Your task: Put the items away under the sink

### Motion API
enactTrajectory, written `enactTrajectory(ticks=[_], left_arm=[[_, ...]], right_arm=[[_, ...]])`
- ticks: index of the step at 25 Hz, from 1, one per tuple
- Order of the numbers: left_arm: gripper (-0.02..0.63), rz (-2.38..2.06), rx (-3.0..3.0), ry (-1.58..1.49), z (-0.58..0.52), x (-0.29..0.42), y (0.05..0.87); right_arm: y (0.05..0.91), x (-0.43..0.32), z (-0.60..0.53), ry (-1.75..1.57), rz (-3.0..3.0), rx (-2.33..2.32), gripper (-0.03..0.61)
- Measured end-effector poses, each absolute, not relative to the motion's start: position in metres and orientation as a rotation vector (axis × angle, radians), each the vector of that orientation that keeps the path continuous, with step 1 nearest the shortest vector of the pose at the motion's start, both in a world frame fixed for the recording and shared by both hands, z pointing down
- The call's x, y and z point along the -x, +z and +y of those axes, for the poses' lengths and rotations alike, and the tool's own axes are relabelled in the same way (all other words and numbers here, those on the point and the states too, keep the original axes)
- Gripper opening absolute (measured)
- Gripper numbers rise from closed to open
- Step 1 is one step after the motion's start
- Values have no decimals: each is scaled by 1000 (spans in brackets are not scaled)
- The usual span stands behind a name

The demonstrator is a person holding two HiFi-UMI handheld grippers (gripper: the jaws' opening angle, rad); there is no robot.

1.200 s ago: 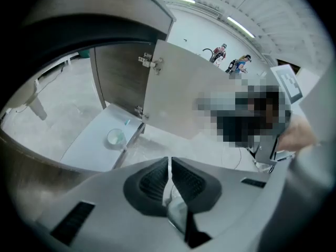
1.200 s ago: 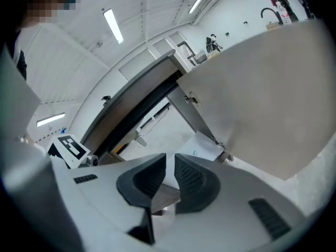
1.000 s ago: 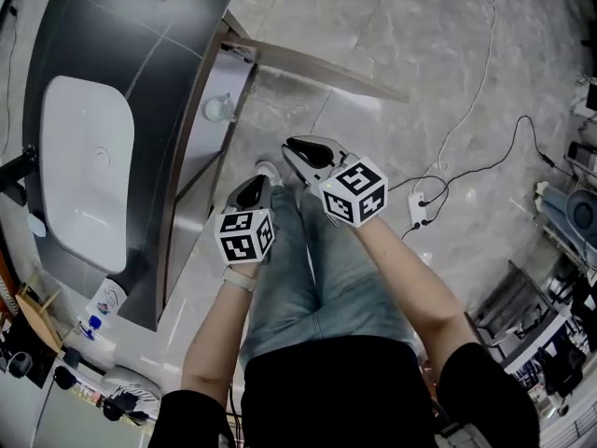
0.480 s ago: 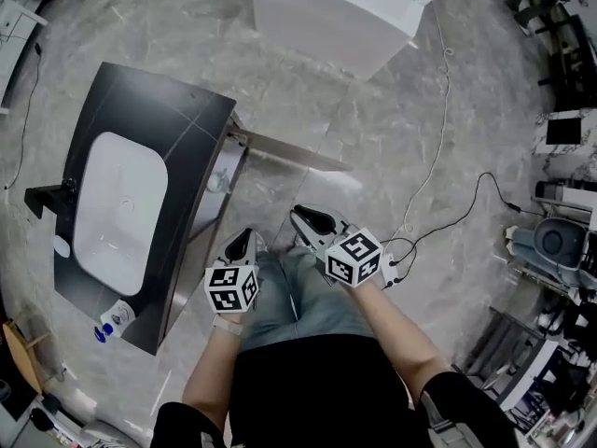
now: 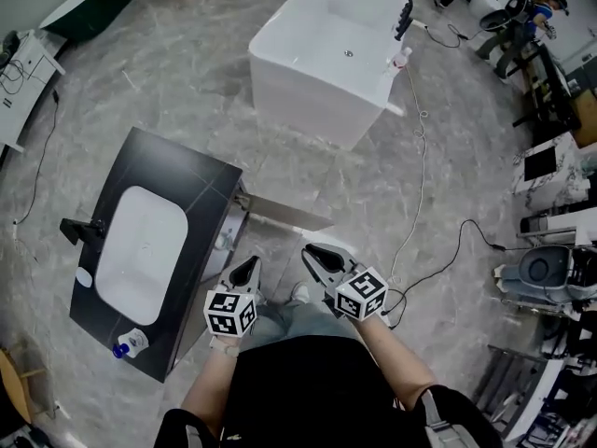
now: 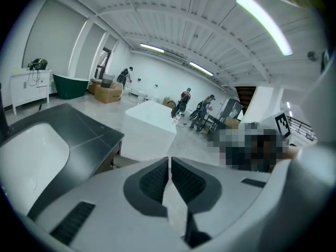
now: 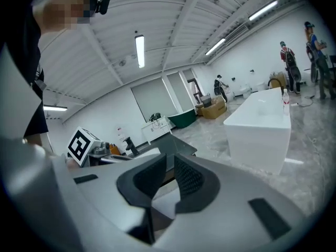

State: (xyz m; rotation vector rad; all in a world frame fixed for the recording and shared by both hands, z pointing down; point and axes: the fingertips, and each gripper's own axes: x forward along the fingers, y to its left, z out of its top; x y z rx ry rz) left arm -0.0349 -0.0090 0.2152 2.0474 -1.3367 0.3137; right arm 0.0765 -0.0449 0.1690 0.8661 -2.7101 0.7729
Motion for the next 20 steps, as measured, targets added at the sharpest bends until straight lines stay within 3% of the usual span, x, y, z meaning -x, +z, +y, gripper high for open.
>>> enactTrajectory(ticks=[20], left_arm=[[34,-1455,-2412,75,-47,55,31]], right_arm=[[15,-61,-55,448,-2940,-941,61]])
